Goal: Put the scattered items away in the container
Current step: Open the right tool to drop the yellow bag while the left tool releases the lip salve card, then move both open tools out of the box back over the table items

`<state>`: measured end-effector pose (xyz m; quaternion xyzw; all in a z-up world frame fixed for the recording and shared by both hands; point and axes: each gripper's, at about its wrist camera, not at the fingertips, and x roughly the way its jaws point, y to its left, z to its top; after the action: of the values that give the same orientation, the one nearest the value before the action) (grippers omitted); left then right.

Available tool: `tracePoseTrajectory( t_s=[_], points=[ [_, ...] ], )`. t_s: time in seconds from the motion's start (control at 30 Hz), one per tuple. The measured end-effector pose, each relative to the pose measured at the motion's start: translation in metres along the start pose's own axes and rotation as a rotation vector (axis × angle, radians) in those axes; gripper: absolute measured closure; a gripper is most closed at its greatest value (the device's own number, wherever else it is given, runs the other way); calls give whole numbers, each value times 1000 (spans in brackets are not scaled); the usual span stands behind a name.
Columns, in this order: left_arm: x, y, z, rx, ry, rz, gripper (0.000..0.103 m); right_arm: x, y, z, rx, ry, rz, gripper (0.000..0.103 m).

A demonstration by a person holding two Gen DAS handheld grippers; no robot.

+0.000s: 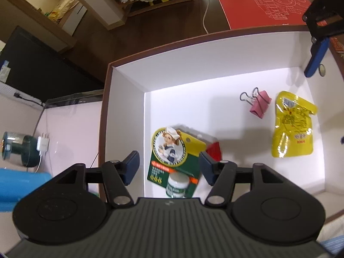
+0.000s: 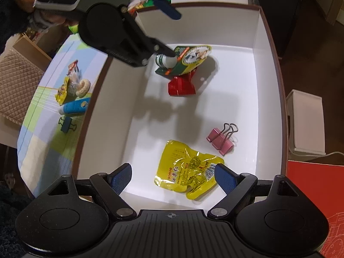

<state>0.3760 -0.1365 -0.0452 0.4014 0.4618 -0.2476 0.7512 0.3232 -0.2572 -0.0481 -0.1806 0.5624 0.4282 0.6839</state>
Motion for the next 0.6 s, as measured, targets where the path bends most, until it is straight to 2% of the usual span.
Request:
tracePoseTrajectory(
  t_s=[0.43, 0.47, 0.5, 0.6],
  points=[
    [-71, -46, -18, -69, 3, 70, 32, -42, 17, -26, 18, -120, -115, 16],
    [-76, -50, -19, -78, 2, 69, 32, -45, 18, -28, 14, -130, -126, 11],
    [-81, -54, -20, -85, 0, 68, 32, -47, 20, -31, 10, -140, -137, 1],
    [-94, -67, -24, -92, -4, 78, 32, -56, 24, -38, -1, -170, -169, 0]
  ],
)
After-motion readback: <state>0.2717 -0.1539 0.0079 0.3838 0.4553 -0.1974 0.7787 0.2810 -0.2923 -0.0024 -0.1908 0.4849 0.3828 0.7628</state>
